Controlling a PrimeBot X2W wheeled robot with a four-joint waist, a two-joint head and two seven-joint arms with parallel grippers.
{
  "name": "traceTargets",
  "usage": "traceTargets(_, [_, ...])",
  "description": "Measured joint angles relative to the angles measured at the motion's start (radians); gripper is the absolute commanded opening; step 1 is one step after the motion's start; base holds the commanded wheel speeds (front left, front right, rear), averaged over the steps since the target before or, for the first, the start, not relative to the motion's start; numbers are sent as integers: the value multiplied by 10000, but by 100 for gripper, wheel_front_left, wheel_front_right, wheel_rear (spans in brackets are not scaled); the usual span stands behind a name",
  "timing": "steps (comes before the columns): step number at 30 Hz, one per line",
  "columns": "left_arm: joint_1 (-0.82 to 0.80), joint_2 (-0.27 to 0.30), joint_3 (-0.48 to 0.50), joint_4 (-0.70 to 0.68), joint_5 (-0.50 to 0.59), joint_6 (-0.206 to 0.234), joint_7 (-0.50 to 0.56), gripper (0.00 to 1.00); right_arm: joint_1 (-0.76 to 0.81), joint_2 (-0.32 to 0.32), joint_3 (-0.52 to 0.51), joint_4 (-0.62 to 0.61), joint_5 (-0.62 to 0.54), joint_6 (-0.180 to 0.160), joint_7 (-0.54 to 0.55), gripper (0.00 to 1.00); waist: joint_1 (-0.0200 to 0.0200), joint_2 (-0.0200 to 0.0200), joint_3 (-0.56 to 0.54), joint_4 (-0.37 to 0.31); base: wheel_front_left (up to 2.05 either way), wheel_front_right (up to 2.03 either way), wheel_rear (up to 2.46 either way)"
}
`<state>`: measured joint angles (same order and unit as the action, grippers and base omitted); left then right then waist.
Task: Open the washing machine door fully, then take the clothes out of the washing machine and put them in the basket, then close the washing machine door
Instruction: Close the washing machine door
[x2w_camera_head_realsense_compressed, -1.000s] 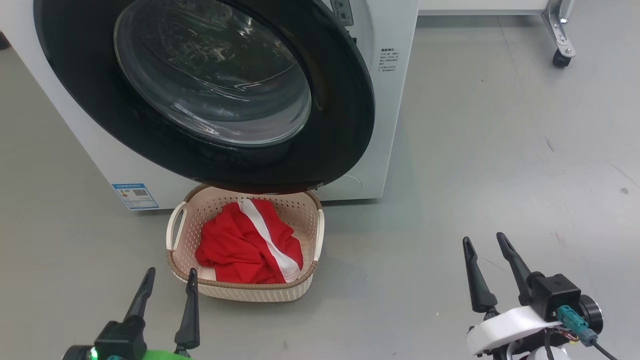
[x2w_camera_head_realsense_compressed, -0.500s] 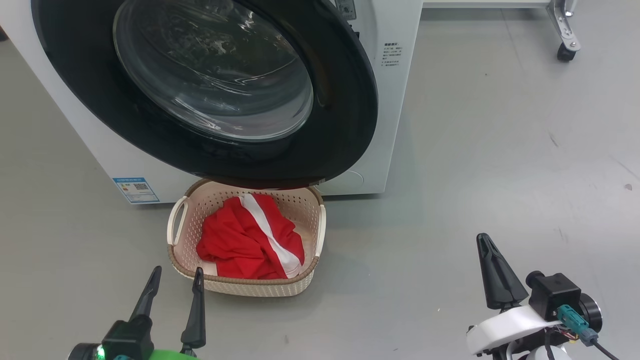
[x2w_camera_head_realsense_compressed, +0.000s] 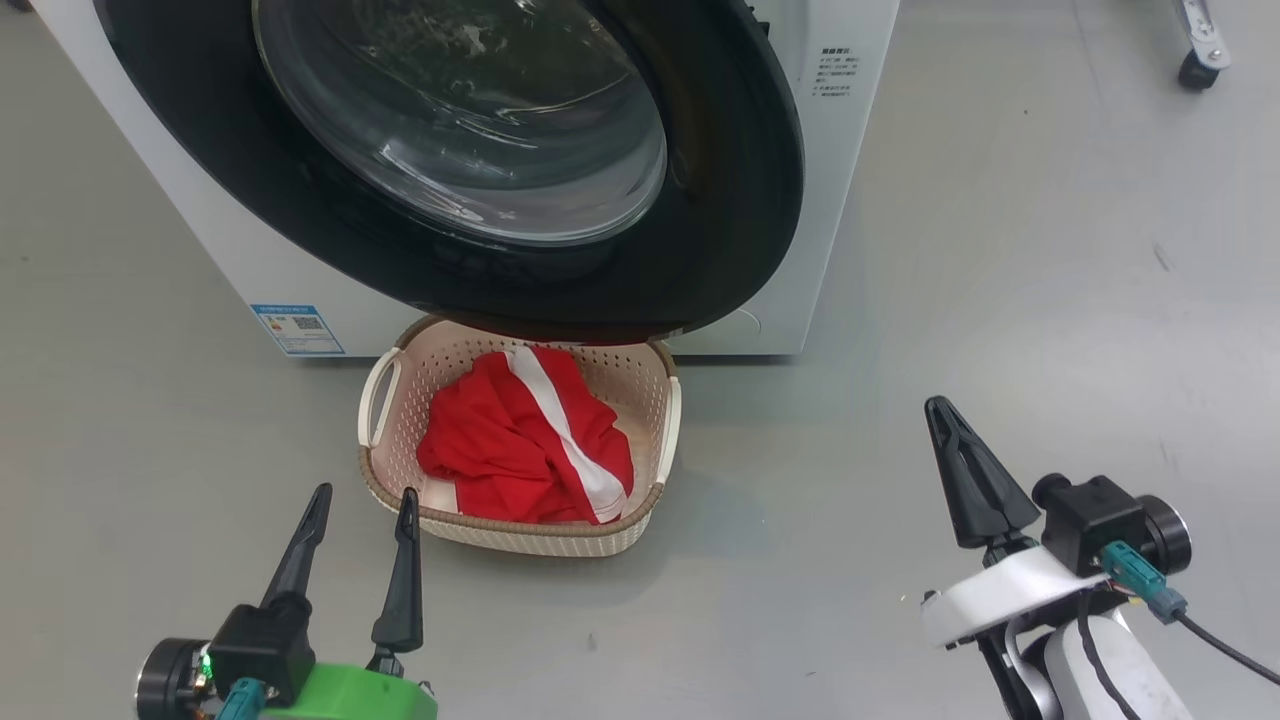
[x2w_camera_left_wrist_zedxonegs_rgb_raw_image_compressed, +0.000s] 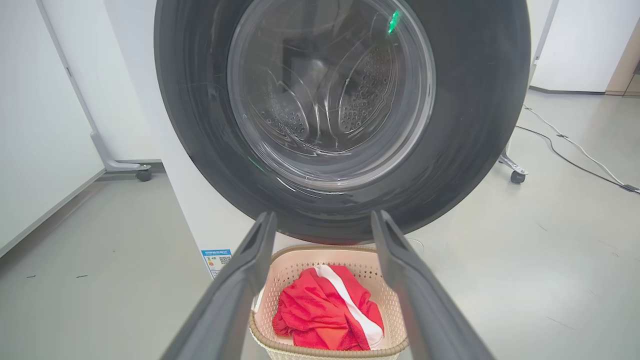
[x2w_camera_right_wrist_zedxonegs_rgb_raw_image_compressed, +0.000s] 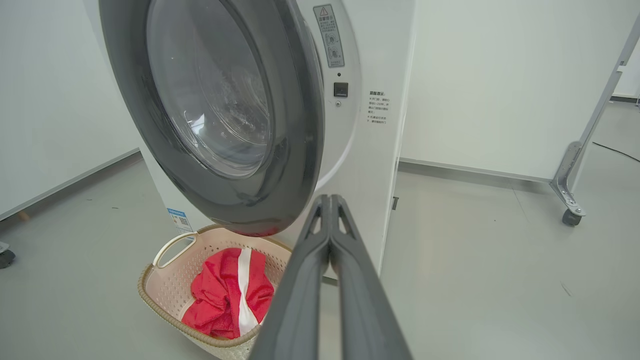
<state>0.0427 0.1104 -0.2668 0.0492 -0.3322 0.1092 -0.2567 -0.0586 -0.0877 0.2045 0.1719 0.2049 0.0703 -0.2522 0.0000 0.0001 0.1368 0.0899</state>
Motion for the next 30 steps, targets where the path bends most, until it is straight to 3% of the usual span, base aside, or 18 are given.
traceTargets(17, [-1057, -268, -132, -493, 171, -15, 0, 100, -3015, -412, 675, 25, -301, 418, 376, 0, 0, 0, 1451, 599, 0, 0, 0])
traceTargets(30, [-1780, -504, -184, -583, 171, -94, 0, 100, -5262, -830, 1045, 738, -253, 514, 811, 0, 0, 0, 2614, 1332, 0, 0, 0])
